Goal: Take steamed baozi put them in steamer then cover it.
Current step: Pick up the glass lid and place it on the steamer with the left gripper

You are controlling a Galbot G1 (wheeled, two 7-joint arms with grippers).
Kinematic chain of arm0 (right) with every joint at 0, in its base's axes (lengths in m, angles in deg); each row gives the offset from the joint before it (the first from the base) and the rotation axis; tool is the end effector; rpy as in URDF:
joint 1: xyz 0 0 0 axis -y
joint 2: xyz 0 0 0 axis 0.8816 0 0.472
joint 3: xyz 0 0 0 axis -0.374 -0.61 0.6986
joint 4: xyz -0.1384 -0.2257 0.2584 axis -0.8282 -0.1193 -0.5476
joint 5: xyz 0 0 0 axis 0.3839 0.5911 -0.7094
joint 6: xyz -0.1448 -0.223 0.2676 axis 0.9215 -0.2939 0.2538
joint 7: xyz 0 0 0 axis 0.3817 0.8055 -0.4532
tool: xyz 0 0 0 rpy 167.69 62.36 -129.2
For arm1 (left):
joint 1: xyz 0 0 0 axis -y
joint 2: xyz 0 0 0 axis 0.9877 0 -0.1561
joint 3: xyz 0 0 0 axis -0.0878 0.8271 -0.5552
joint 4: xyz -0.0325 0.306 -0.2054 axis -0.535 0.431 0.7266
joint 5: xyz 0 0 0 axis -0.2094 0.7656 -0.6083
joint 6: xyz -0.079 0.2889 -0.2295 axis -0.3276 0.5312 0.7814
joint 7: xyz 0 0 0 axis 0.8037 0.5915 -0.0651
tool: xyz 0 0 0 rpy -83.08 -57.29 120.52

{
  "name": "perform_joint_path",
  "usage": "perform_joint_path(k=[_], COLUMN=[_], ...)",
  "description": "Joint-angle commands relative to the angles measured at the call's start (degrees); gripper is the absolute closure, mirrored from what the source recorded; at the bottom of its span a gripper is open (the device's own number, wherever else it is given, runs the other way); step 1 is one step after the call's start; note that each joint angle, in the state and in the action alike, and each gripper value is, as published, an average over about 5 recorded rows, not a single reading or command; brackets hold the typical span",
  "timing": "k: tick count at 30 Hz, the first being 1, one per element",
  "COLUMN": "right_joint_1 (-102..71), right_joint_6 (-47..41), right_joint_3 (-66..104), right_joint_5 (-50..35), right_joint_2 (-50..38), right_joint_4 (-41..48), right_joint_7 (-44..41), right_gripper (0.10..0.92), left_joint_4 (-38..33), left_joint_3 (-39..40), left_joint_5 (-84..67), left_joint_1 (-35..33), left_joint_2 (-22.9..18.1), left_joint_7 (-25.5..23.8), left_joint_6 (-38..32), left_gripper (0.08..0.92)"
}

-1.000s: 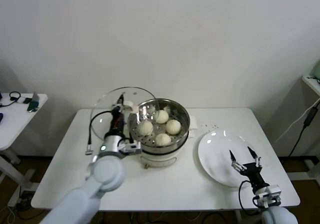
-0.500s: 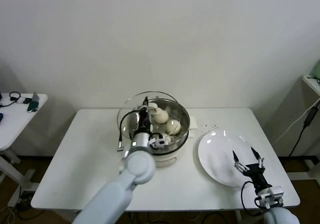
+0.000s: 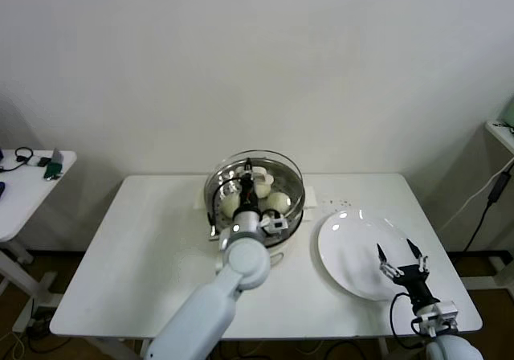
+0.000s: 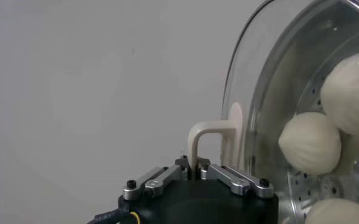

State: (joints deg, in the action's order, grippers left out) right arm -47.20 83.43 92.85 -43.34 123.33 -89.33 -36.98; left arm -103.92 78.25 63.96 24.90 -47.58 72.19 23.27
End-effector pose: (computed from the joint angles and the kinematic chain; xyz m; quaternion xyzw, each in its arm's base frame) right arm 0.2391 -0.1964 -0.4398 0.0376 -0.9957 0.0669 0.0527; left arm 0.3830 -0.1828 -0.2687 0.0167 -0.7403 -0.6720 0.0110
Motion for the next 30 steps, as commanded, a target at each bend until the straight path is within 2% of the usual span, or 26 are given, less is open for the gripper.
perform_joint_path(k=[1,30], right_joint_1=[-0.05,0.23], right_joint_6=[0.27,0.83], right_joint_3=[0.44,2.03], right_joint_5=[0.10,0.40], right_joint_2=[0.13,1.27], right_joint_4=[0.35,1.05], right_joint_7=[-0.14,-1.26], right_gripper=[0.203,0.203], left_joint_4=[3.58,5.23], left_joint_3=[0.95,1.67], left_joint_5=[2.04,2.84], left_joint_1=[0.86,0.86], left_joint_2=[-1.91,-0.91], left_joint_7=[-1.55,-1.81], left_joint_6=[2.81,2.81], left_gripper=[0.850,0.850])
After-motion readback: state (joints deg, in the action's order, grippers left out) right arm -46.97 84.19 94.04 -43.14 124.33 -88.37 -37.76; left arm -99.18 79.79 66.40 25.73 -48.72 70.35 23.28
